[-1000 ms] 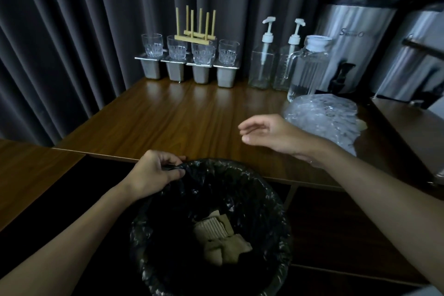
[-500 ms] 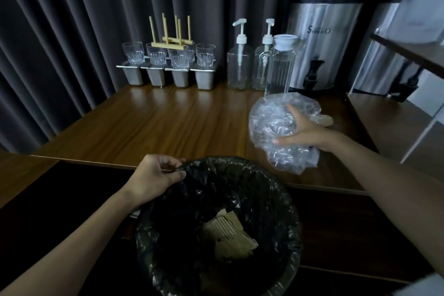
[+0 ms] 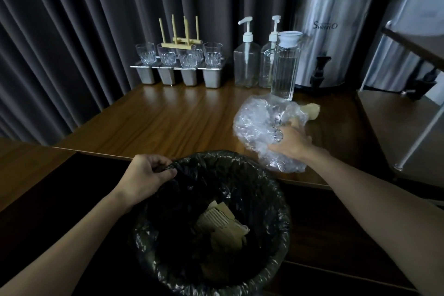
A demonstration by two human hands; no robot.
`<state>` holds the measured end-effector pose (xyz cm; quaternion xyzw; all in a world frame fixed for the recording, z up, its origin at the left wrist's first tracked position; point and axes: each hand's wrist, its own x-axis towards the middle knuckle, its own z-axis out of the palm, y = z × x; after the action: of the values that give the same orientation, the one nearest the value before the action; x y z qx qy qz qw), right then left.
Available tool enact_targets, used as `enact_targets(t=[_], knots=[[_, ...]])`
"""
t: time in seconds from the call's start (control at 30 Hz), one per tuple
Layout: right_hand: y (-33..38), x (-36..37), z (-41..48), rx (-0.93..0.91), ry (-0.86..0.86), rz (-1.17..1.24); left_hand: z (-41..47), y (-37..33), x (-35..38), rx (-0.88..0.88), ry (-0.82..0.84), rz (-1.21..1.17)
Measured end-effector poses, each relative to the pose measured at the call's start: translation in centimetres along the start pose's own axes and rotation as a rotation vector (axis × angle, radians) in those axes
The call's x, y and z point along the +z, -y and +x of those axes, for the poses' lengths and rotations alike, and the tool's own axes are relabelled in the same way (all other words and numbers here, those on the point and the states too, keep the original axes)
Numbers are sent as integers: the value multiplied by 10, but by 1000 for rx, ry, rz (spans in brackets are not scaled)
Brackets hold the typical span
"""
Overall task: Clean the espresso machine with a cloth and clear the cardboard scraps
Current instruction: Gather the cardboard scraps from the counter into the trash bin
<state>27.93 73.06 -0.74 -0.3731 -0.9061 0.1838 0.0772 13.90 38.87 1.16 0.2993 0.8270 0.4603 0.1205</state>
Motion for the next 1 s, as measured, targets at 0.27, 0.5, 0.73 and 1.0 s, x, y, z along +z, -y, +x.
enact_targets(t=[0.27, 0.5, 0.73, 1.0], knots=[[25, -35, -33, -26, -167, 367, 2, 8, -24, -3, 19, -14], [107, -69, -109, -297, -172, 727, 12, 21, -42, -3, 33, 10], [146, -30, -166, -426, 310, 224, 12, 23, -62, 28, -5, -62], [163, 8, -172, -427, 623, -123, 15, 19, -63, 75, 27, -142]])
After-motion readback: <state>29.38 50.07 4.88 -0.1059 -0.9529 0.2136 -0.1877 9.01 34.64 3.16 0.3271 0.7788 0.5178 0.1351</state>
